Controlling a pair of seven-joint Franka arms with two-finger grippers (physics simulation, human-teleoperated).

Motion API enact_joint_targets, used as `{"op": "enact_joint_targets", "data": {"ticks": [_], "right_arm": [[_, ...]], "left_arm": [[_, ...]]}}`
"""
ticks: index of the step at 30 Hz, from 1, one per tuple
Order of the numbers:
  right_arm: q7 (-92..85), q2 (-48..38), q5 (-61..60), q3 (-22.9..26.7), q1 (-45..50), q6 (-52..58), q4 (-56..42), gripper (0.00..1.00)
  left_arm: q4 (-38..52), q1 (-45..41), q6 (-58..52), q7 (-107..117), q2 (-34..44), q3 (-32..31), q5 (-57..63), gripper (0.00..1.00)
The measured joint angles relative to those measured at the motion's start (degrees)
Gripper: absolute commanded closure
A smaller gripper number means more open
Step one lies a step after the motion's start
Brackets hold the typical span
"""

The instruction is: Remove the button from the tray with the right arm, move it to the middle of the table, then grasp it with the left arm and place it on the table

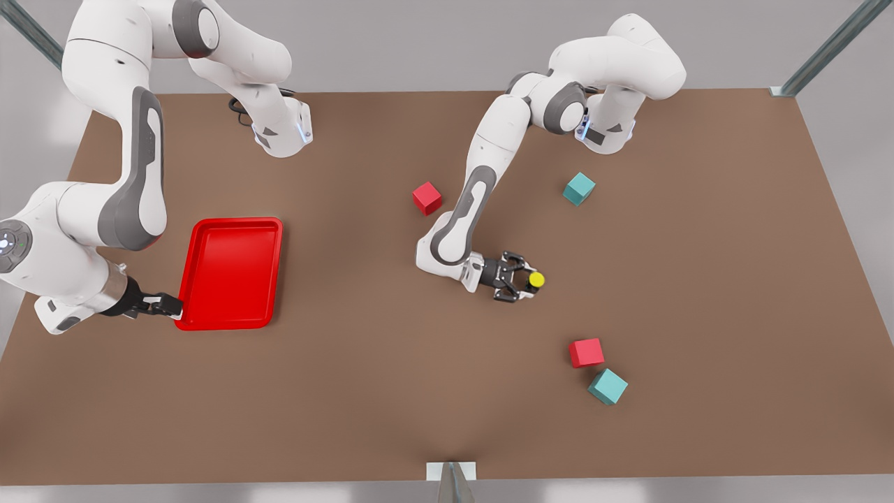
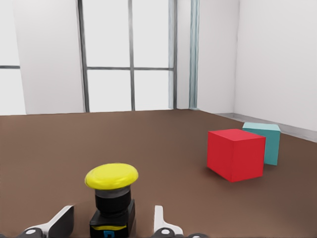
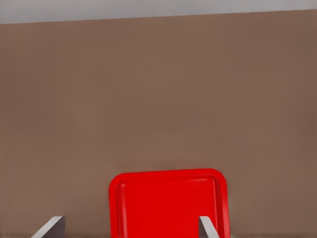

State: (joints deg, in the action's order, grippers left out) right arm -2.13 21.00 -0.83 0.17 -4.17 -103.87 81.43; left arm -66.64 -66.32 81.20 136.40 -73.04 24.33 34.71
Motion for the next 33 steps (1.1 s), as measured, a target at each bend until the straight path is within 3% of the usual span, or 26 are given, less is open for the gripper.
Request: {"op": "enact_joint_targets", "data": {"ticks": [8,12,19,25,29,33], "right_arm": [[-0.1,0.4,-0.1,0.0,-0.3,-0.2,0.1,0.00],[-0.1,0.8,-0.1,0.0,-0.2,-0.3,0.1,0.00],[-0.1,0.8,-0.1,0.0,0.0,-0.1,-0.3,0.00],[-0.1,1.0,-0.1,0.0,0.0,-0.3,0.0,0.00],[-0.1,1.0,-0.1,0.0,0.0,-0.4,0.0,0.00],[-0.1,1.0,-0.1,0.0,0.0,-0.4,0.0,0.00]], "left_arm": [[0.0,-2.6,-1.5,-0.5,4.5,-3.5,-2.2,0.00],[-0.3,-4.0,-4.0,-2.0,11.4,-3.5,-4.0,0.00],[-0.7,7.4,-4.7,-12.9,32.2,-3.4,-14.3,0.00],[-0.2,14.9,-3.6,-39.3,40.4,-3.2,-32.1,0.00],[-1.3,27.3,-3.4,-57.5,46.0,-3.1,-36.3,0.00],[-1.2,34.7,-2.3,-72.6,46.7,-3.3,-39.5,0.00]]}}
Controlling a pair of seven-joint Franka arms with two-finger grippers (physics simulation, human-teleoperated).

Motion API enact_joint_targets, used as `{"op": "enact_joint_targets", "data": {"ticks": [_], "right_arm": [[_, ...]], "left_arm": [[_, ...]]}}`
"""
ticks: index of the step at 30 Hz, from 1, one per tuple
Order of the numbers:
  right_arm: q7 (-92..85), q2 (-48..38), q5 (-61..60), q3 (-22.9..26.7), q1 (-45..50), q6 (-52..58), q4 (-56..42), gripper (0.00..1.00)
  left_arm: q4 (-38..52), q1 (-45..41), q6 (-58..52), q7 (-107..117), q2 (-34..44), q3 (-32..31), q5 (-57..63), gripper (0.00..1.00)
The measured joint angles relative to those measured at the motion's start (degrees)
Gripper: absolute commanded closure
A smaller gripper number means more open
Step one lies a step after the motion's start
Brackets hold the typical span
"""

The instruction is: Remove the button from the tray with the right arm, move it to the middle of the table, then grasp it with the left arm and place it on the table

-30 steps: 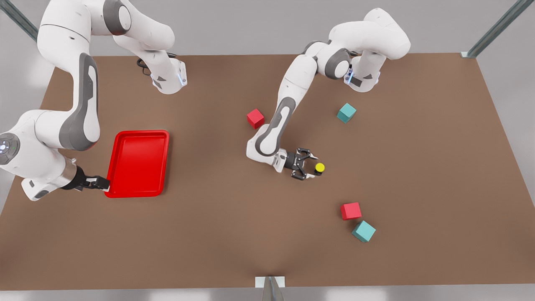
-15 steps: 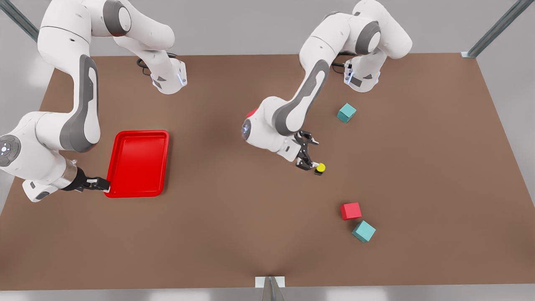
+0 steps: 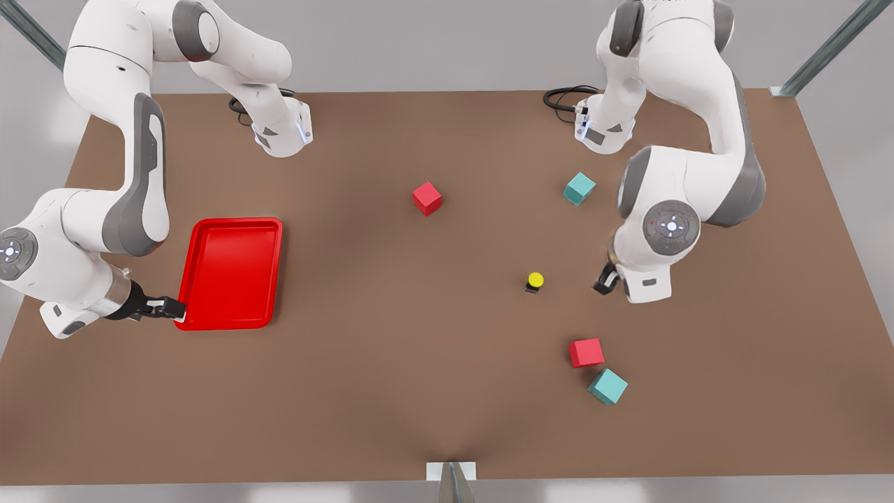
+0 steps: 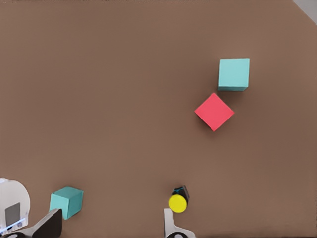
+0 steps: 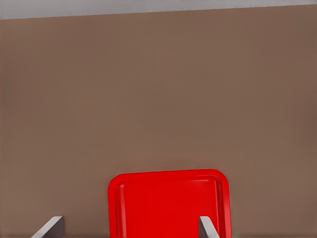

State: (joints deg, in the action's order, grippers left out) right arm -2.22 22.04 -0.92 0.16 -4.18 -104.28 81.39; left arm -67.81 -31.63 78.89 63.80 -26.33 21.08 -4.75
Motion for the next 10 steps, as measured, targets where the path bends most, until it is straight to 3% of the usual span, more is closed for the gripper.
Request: {"op": "enact_joint_targets", "data": {"ticks": [2,4,5,7,10], "right_arm": [[0.0,0.0,0.0,0.0,0.2,0.0,-0.1,0.00],[0.0,-0.1,0.0,0.0,0.3,0.1,-0.3,0.00],[0.0,-0.1,0.0,0.0,0.3,0.1,-0.3,0.00],[0.0,-0.1,0.0,0.0,0.3,0.2,-0.3,0.00],[0.0,-0.1,0.0,0.0,0.3,0.2,-0.3,0.00]], "left_arm": [[0.0,6.6,0.5,-6.4,1.2,-3.9,-0.8,0.00],[-1.1,17.9,1.0,-12.3,3.6,-17.5,1.4,0.00],[-6.3,21.1,2.6,-15.4,7.4,-20.9,2.4,0.00],[-12.5,24.7,5.9,-21.0,11.6,-23.4,3.6,0.00],[-13.3,25.6,9.4,-28.2,11.7,-24.0,4.5,0.00]]}}
